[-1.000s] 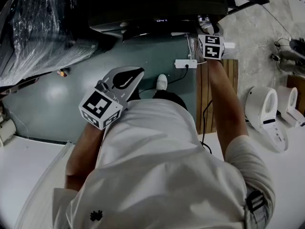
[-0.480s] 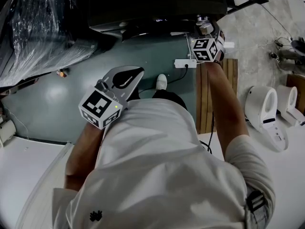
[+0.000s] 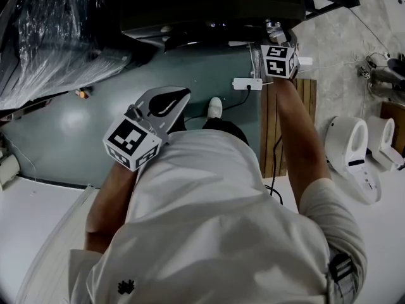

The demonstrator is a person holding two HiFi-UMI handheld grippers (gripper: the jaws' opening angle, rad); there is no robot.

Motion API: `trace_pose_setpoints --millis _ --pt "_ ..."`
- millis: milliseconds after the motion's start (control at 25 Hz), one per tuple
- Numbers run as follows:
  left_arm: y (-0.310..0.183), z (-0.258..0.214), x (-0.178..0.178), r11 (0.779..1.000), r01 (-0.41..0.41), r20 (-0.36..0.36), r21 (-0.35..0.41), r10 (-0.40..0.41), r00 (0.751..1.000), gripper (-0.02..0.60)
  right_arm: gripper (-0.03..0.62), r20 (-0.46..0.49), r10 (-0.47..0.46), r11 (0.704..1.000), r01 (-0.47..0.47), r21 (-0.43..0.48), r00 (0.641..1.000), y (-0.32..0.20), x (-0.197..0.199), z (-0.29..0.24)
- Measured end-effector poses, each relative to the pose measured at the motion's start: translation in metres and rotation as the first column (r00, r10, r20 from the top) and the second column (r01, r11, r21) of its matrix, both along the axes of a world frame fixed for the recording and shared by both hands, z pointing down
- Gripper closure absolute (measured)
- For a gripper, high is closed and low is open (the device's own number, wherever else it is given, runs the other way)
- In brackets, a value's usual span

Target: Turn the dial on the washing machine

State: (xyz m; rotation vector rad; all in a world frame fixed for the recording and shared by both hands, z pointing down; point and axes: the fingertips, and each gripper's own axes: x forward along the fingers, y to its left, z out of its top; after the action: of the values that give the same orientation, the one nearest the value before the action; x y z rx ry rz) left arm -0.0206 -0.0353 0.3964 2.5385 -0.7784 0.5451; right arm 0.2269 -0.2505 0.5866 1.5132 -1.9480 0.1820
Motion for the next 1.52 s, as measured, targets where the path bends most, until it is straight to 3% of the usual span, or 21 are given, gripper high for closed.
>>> trace_pose_setpoints --millis 160,360,480,840,1040,1280,1520 --pt "0.0 -0.001 0.0 1.0 -0.001 -0.002 0.002 0.001 1.0 0.526 0.324 0.108 0.023 1.0 -0.022 -0.009 0.994 -0.001 0.002 -0.009" --pt "0.001 0.0 0.002 1.0 -0.004 -0.001 0.004 0.004 1.0 0.525 0.324 0.133 0.014 1.0 -0.014 -0.007 0.991 -0.001 0.002 -0.01" --pt "0.001 -0.001 0.002 1.0 -0.006 -0.002 0.004 0.006 1.0 0.526 0.323 0.092 -0.024 1.0 0.024 -0.002 0.995 0.002 -0.002 -0.011" --pt "0.0 0.002 0.005 1.0 -0.014 -0.002 -0.001 0.014 1.0 0.526 0.323 -0.193 -0.116 0.991 0.126 0.041 0.974 0.009 -0.003 -0.003" --pt "0.0 0.001 0.004 1.0 -0.011 -0.002 -0.001 0.011 1.0 0.525 0.324 -0.226 -0.1 0.993 0.111 0.036 0.969 0.003 -0.003 0.001" --pt "0.0 0.002 0.0 1.0 0.001 0.002 -0.003 -0.001 1.0 0.526 0.325 -0.167 -0.055 0.997 0.063 0.038 0.984 0.001 -0.001 -0.001" --pt "-0.002 0.003 0.002 1.0 -0.004 -0.003 -0.005 0.004 1.0 0.526 0.326 0.009 0.001 1.0 -0.001 0.003 1.0 0.001 0.001 0.001"
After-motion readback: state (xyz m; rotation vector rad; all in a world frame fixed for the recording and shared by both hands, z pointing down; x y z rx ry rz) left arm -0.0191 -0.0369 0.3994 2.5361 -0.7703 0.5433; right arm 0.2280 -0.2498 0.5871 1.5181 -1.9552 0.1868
